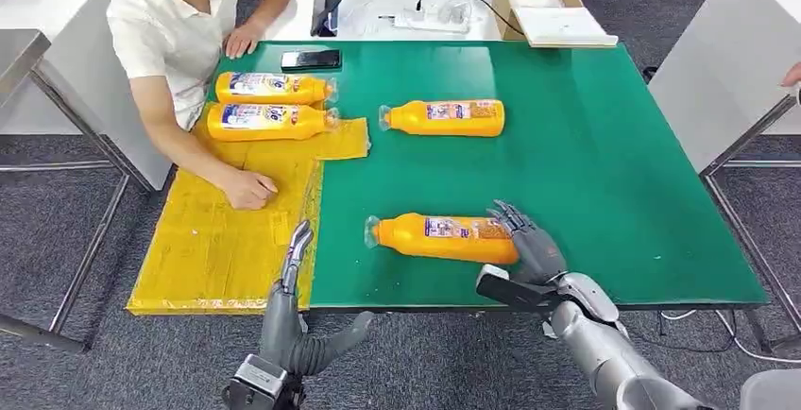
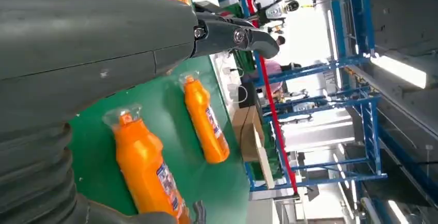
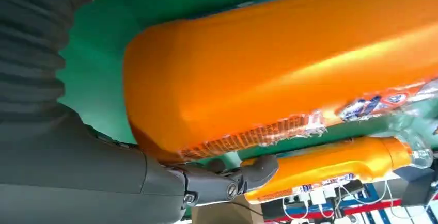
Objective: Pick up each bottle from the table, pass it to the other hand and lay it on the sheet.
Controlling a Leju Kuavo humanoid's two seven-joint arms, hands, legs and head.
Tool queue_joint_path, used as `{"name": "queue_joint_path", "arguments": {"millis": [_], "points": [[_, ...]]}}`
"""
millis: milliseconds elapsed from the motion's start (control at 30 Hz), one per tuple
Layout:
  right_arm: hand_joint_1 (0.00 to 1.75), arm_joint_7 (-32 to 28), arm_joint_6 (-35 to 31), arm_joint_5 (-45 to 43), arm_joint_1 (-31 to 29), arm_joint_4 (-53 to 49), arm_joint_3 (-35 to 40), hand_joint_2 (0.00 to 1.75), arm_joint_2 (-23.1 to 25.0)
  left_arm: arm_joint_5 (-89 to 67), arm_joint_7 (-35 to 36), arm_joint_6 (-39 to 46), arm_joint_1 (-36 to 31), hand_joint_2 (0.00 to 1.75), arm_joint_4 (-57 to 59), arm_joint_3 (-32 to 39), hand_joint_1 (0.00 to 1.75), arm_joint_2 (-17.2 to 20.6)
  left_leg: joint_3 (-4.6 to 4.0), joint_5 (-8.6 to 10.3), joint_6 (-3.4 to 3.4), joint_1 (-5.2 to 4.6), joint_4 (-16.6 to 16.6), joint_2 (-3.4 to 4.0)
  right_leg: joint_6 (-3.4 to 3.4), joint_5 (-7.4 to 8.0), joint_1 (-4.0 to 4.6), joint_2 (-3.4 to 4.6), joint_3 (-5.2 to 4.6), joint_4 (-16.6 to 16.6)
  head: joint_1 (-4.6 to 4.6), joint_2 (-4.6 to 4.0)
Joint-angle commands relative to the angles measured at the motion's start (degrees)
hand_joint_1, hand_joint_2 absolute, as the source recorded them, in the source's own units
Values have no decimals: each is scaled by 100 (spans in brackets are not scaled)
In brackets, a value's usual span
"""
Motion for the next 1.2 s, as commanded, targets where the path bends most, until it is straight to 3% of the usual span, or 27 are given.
{"name": "queue_joint_path", "arguments": {"millis": [33, 700, 733, 767, 800, 933, 1200], "points": [[0, 98, 165, -167, -331, 568, 84, 175, 42, 144, 80, -145, -156, 175, 226, -78, 0, 56, 10, -1, -7, 2, -2, 3, -8, -2, 3, -3, 10, -2, 2, -2], [0, 108, 641, -413, -381, 725, -72, 175, 148, 277, 105, -266, -168, 175, 244, -42, 0, 24, 18, -3, -11, 5, -5, 9, -12, -1, 6, 2, 17, -6, 2, 0], [52, 51, 769, -427, -369, 725, -52, 175, 158, 285, 108, -285, -183, 175, 257, -51, 0, 37, 12, -2, -9, 5, -4, 6, -10, 0, 6, 1, 12, -5, 2, 0], [166, 41, 817, -422, -365, 736, -35, 175, 157, 302, 114, -318, -210, 175, 286, -56, 0, 43, 11, -2, -7, 3, -4, 5, -8, 0, 4, 1, 11, -4, 0, -2], [175, 16, 915, -467, -371, 746, -50, 175, 169, 347, 109, -379, -229, 175, 312, -46, 0, 53, 19, -5, -12, 6, -5, 10, -13, -2, 7, 4, 18, -5, 2, 0], [171, -358, 1328, -708, -289, 701, -89, 175, 223, 372, 94, -479, -265, 175, 359, -27, 0, 28, 17, -2, -10, 6, -6, 9, -11, -1, 7, 3, 15, -6, 0, 0], [175, -584, 1375, -595, -160, 703, 113, 175, 215, 380, 94, -532, -309, 175, 429, -17, 0, -5, 25, -4, -11, 9, -7, 7, -12, -3, 10, -3, 24, -10, 0, -2]]}}
